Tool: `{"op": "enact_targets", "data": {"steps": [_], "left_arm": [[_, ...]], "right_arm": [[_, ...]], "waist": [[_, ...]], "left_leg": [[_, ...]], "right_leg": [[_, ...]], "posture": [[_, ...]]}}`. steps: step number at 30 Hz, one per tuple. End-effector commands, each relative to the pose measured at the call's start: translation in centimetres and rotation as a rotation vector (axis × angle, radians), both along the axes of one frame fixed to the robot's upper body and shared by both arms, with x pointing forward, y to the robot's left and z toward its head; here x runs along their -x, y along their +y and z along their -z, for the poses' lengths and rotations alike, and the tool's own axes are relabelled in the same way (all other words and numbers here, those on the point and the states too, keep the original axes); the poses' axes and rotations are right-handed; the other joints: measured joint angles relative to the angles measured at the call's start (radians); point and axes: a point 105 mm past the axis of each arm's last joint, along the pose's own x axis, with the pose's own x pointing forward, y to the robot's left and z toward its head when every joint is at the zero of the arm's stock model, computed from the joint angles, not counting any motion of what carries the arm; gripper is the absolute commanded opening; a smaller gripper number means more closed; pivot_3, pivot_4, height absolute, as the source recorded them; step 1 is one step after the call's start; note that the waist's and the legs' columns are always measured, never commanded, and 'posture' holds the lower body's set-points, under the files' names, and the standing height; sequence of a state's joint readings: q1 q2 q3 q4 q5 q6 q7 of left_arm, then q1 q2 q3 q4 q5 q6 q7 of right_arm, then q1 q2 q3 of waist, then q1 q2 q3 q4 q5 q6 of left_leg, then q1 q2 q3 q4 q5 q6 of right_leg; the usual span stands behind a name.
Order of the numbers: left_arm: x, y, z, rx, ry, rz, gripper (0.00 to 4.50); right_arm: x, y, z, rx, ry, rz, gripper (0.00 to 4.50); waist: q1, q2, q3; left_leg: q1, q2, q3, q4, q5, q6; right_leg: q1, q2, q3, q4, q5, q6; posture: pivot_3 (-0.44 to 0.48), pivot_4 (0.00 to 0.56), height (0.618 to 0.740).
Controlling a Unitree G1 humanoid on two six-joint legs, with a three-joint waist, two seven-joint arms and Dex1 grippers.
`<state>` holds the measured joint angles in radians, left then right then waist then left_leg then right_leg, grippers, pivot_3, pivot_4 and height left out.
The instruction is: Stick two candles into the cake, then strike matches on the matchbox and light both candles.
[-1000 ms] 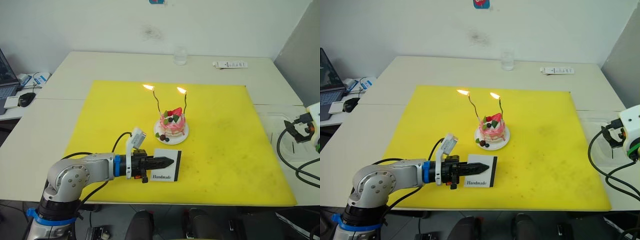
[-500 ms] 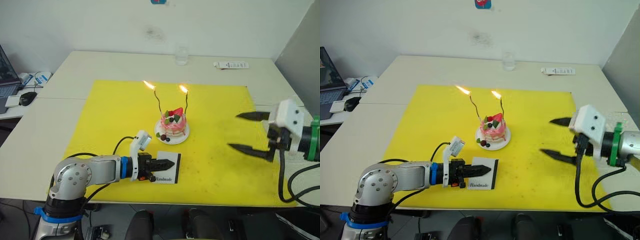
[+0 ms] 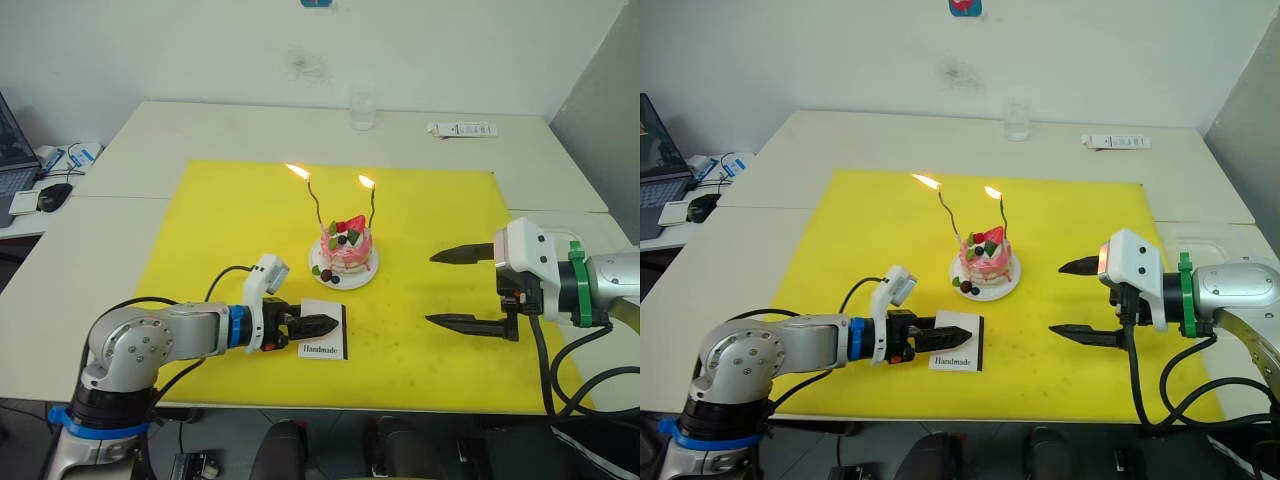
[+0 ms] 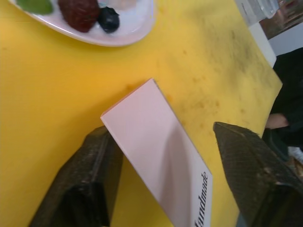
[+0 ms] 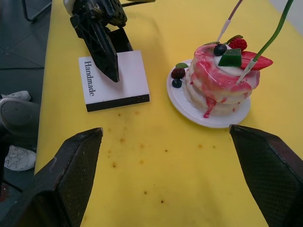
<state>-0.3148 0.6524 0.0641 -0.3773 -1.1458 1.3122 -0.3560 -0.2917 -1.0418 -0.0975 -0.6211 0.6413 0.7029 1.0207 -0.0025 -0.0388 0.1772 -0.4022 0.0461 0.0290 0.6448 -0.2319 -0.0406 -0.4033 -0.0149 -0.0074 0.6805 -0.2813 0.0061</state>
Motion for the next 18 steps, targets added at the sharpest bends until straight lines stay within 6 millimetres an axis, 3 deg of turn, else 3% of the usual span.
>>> {"op": "enact_targets", "data": {"steps": [1,5,11,18], "left_arm": [[0.1,0.0,-1.7,-0.022,-0.119,0.065,4.48],[0.4,0.6,-1.9,-0.075,-0.194,0.107,4.48],[0.8,3.2,-3.0,-0.169,-0.374,0.160,4.48],[-0.5,9.1,-5.4,-0.355,-0.607,0.093,4.48]], "right_arm": [[0.0,0.0,-0.6,0.007,-0.045,-0.006,4.50],[0.0,-0.3,-0.5,0.017,-0.044,0.003,4.50],[-0.3,-1.2,-1.2,-0.004,-0.088,0.060,4.50],[-0.6,-3.5,-2.2,-0.013,-0.130,0.148,4.50]], "waist": [[0.000,0.000,0.000],[0.000,0.000,0.000],[0.000,0.001,0.000],[0.002,0.001,0.000]], "left_leg": [[0.000,0.000,0.000,0.000,0.000,0.000],[0.000,0.000,0.001,0.000,0.000,0.000],[0.000,0.001,0.001,-0.001,0.000,0.000],[0.000,0.001,0.001,-0.001,0.000,0.000]], "right_leg": [[0.000,0.000,0.000,0.000,0.000,0.000],[0.000,0.000,0.000,0.000,0.000,0.000],[-0.001,-0.003,0.000,0.000,0.000,-0.001],[-0.001,-0.004,-0.001,0.000,-0.001,-0.002]], "posture": [[0.000,0.150,0.740],[0.000,0.150,0.740],[0.000,0.150,0.740],[0.000,0.150,0.740]]}}
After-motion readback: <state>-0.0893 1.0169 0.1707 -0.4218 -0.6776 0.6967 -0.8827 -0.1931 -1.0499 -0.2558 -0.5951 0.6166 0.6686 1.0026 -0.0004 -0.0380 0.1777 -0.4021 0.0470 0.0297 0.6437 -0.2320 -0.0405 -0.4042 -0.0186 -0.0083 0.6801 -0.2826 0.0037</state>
